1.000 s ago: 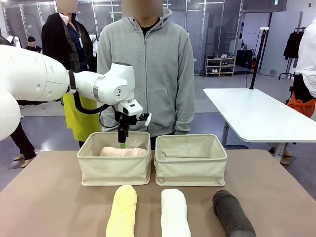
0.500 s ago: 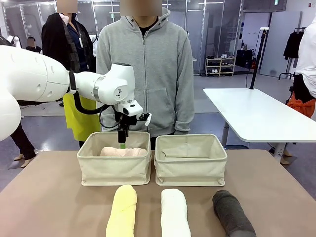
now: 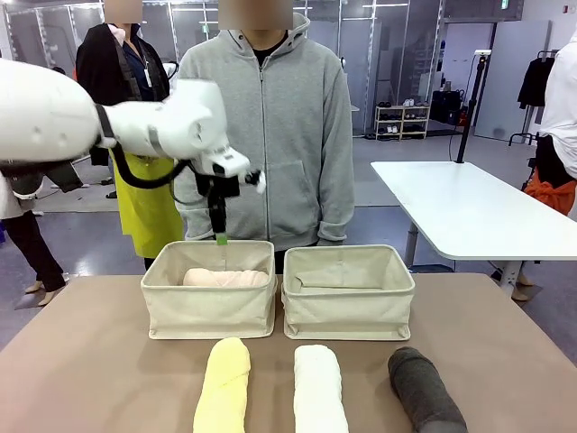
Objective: Divide the towels into two baskets.
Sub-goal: Pick up one hotel-folded towel from the bottom of the table and place it in the Fabric basket indicated by the person.
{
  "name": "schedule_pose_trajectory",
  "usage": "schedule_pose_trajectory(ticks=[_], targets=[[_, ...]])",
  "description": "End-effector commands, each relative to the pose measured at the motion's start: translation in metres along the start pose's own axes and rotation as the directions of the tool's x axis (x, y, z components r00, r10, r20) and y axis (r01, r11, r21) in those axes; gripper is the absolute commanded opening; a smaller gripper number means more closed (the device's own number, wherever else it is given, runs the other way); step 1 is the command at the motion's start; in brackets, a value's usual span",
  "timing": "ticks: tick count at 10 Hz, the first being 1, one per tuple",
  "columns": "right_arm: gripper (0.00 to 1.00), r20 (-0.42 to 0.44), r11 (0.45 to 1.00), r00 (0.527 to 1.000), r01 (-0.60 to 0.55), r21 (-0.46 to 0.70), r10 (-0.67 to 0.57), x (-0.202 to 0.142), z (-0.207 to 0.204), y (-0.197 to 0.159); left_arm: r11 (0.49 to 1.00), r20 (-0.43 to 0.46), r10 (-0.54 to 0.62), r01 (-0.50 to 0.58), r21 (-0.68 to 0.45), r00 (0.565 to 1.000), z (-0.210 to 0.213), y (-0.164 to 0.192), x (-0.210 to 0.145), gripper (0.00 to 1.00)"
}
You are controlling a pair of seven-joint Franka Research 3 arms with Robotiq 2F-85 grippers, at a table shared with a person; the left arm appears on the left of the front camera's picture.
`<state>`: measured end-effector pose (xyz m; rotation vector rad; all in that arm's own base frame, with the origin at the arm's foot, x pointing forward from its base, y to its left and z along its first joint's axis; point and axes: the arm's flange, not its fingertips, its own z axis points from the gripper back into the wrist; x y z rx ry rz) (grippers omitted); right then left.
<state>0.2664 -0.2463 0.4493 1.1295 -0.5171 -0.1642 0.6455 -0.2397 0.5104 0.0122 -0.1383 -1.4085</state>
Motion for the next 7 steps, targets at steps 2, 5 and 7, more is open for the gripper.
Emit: schedule_pose_trajectory(ticks=[2,5,7], targets=[[1.0,0.011,1.0,1.0,-0.004,0.01,0.004,-0.001,0.001,0.003,0.963,0.207,0.255,-0.23,-0.137,0.944,0.042,-0.062,-0.086,1.0],[1.0,0.011,1.0,1.0,-0.004,0.01,0.004,-0.001,0.001,0.003,0.829,0.371,0.553,-0.449,-0.333,0.746,0.036,-0.149,-0.181,1.0],[1.0,0.011,1.0,1.0,-0.004,0.01,0.004,-0.001,0.001,0.003,0.729,0.45,0.682,-0.487,-0.481,0.577,0.035,-0.202,-0.24,1.0]])
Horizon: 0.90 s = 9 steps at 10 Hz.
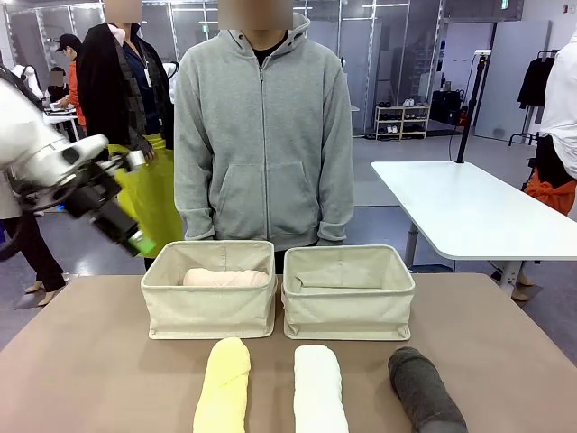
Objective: Divide the towels into two baskets.
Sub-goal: Pick up one hotel-folded towel from the bottom of the table and place it in the Fabric basket indicated by the person.
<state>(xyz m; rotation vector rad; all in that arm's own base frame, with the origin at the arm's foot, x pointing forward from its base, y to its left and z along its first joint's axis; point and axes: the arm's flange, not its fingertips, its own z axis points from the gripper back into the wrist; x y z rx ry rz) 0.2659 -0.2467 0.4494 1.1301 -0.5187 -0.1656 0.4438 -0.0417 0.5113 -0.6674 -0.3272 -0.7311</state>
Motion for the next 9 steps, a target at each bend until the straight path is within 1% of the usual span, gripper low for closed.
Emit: schedule_pose_trajectory(ticks=[1,2,3,4,5,6,7,8,9], targets=[[1.0,0.009,1.0,1.0,-0.005,0.01,0.005,-0.001,0.001,0.003,0.99,0.116,0.119,-0.108,-0.094,0.986,0.014,-0.017,-0.072,1.0],[1.0,0.009,1.0,1.0,-0.005,0.01,0.005,-0.001,0.001,0.003,0.971,0.121,0.214,-0.197,-0.136,0.969,0.024,-0.009,-0.108,1.0],[1.0,0.009,1.0,1.0,-0.005,0.01,0.005,-0.001,0.001,0.003,0.94,0.139,0.306,-0.276,-0.2,0.942,0.031,0.0,-0.146,1.0],[1.0,0.009,1.0,1.0,-0.005,0.01,0.005,-0.001,0.001,0.003,0.91,0.202,0.384,-0.332,-0.248,0.901,0.036,0.008,-0.182,1.0],[1.0,0.009,1.0,1.0,-0.005,0.01,0.005,-0.001,0.001,0.003,0.874,0.254,0.452,-0.368,-0.318,0.855,0.034,0.012,-0.221,1.0],[1.0,0.009,1.0,1.0,-0.005,0.01,0.005,-0.001,0.001,0.003,0.839,0.276,0.499,-0.377,-0.394,0.821,0.027,0.013,-0.251,1.0],[1.0,0.009,1.0,1.0,-0.005,0.01,0.005,-0.001,0.001,0.003,0.802,0.177,0.524,-0.413,-0.431,0.833,0.012,0.012,-0.273,1.0],[1.0,0.009,1.0,1.0,-0.005,0.01,0.005,-0.001,0.001,0.003,0.723,0.022,0.617,-0.555,-0.412,0.787,0.001,0.017,-0.289,1.0],[1.0,0.009,1.0,1.0,-0.005,0.01,0.005,-0.001,0.001,0.003,0.785,0.107,0.557,-0.48,-0.392,0.824,-0.003,0.027,-0.283,1.0]])
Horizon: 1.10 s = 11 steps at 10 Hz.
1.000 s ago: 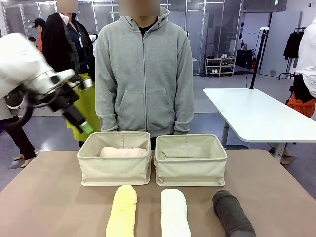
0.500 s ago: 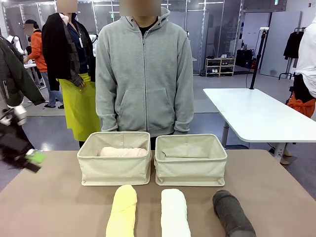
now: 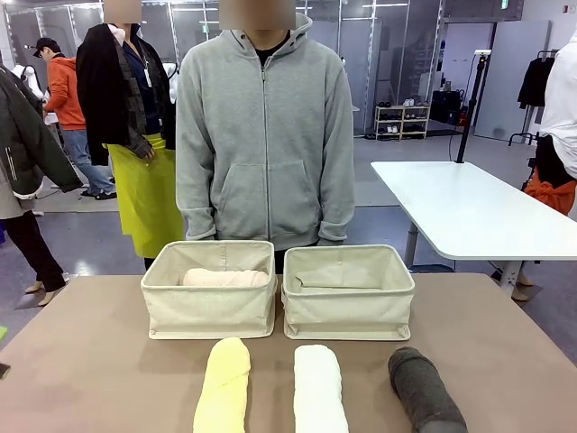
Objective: Divide the towels into two baskets.
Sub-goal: Pick up one hotel-folded towel from the bottom of the table and place it in the Fabric basket indicated by the person.
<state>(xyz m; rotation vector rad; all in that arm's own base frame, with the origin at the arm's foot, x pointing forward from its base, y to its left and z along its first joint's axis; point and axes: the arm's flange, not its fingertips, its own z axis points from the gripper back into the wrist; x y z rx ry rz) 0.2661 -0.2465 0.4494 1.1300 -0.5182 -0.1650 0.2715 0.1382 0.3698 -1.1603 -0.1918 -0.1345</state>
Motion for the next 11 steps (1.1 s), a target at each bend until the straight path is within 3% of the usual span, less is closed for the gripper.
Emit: schedule_pose_trajectory(ticks=[1,11], targets=[[1.0,0.01,1.0,1.0,-0.005,0.01,0.005,-0.001,0.0009,0.0028,0.999,0.03,-0.035,0.035,0.0,0.999,0.0036,-0.0142,0.0048,1.0],[1.0,0.01,1.0,1.0,-0.005,0.01,0.005,-0.001,0.0009,0.0028,0.999,0.03,-0.035,0.035,0.0,0.999,0.0036,-0.0142,0.0048,1.0]])
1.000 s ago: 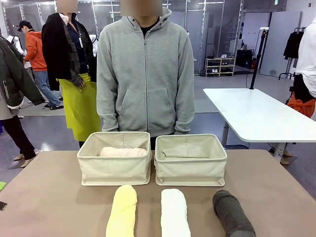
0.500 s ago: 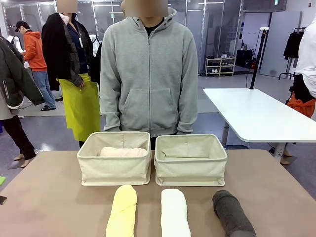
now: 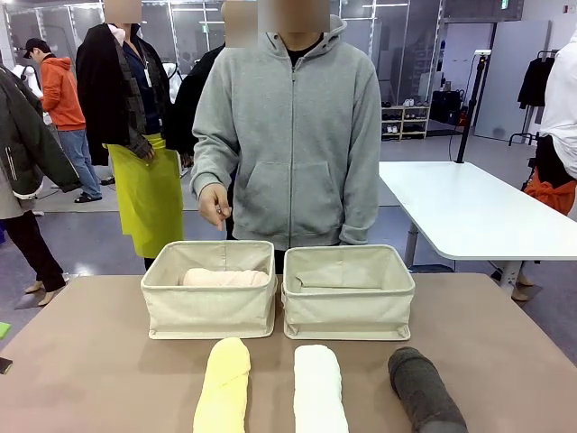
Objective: Divide the towels into two baskets.
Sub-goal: Pick up one hotel-folded towel from the bottom of the table and place it in the Fabric basket indicated by the person.
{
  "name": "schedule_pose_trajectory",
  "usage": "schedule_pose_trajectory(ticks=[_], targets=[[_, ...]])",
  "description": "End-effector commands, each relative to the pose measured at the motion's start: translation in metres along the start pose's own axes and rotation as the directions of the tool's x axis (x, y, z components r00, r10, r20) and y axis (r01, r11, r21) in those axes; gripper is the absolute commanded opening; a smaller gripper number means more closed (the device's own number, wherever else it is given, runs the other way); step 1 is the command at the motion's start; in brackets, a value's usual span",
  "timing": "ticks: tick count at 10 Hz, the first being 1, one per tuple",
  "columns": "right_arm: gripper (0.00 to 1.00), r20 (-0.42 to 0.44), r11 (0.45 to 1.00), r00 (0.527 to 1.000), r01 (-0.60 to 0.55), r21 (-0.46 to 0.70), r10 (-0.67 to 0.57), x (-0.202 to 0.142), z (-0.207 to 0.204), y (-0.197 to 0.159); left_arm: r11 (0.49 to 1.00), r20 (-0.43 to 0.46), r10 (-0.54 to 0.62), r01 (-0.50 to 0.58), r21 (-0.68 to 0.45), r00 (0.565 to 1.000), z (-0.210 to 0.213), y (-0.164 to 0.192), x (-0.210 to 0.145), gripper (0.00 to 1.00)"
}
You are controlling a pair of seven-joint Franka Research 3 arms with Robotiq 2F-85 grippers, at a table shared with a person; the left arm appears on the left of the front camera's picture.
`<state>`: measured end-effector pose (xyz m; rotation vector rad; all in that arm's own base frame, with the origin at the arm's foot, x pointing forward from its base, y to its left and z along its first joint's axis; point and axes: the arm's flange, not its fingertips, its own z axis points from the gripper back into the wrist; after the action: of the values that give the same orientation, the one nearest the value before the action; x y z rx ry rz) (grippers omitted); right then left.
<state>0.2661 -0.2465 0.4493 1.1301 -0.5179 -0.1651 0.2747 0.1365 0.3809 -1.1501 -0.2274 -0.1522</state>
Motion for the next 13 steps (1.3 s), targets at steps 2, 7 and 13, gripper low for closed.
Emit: schedule_pose_trajectory(ticks=[2,7,13], targets=[[1.0,0.01,1.0,1.0,-0.005,0.01,0.005,-0.001,0.001,0.003,1.0,0.012,-0.002,0.002,-0.009,1.0,0.001,-0.004,-0.001,1.0],[1.0,0.01,1.0,1.0,-0.005,0.01,0.005,-0.001,0.001,0.003,1.0,0.012,-0.002,0.002,-0.009,1.0,0.001,-0.004,-0.001,1.0],[1.0,0.01,1.0,1.0,-0.005,0.01,0.005,-0.001,0.001,0.003,0.936,-0.066,0.224,-0.196,0.292,0.972,-0.123,-0.048,0.032,1.0]])
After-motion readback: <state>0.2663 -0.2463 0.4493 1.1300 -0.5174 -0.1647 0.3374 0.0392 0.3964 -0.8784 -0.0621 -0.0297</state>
